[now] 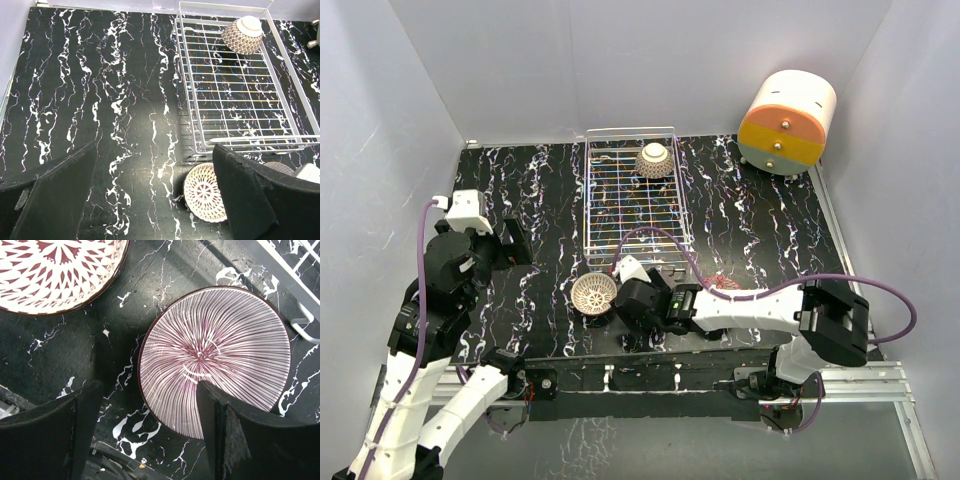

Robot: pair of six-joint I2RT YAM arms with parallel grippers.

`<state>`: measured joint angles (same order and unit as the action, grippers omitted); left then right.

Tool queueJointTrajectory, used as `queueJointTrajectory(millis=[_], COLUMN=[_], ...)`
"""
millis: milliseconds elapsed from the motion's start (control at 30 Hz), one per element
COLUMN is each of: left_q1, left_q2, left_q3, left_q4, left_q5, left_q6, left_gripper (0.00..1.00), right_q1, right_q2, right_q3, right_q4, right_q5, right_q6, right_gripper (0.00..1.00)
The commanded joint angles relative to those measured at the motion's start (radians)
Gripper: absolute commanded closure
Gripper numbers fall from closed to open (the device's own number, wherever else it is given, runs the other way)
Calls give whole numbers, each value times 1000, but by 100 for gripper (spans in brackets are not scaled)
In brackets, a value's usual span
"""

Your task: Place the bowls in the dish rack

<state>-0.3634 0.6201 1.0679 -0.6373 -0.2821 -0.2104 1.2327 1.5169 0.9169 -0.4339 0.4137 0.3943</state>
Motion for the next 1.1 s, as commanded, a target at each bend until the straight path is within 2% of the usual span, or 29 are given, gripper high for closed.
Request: queueJointTrajectory(millis=[0, 167, 267, 433, 533, 600, 733, 967, 1067], left_q1=[-4, -3, -4, -3, -4, -4, -3, -3, -4], left_q2=[2, -10, -15, -20, -24, -26, -30, -30, -30], left_q3=[24, 24, 25, 23, 21, 21, 27, 31, 30], left_q4=[-6, -20, -30, -39, -42, -46, -52, -48, -48], left_q5=[-18, -20, -24, -26, -28, -30, -36, -36, -36], left_q6=[7, 1, 3, 0, -3, -4, -3, -3, -3], left_gripper=[3, 3, 3, 3, 3, 3, 3, 3, 3], right_q1=[-10, -20, -22, -22, -22, -22, -22, -22, -22], right_q2=[19, 48, 47, 54, 65, 70, 67, 80, 88], right_q3=[-9, -8, -7, -10, -17, -25, -40, -46, -46], right_q4=[79, 87, 96, 98, 100, 104, 113, 115, 116], right_q5=[34, 69, 85, 109, 104, 102, 107, 116, 125], right_q6=[-8, 7, 15, 8, 9, 11, 21, 21, 25], right_gripper=[23, 27, 33, 38, 48, 50, 59, 60, 69])
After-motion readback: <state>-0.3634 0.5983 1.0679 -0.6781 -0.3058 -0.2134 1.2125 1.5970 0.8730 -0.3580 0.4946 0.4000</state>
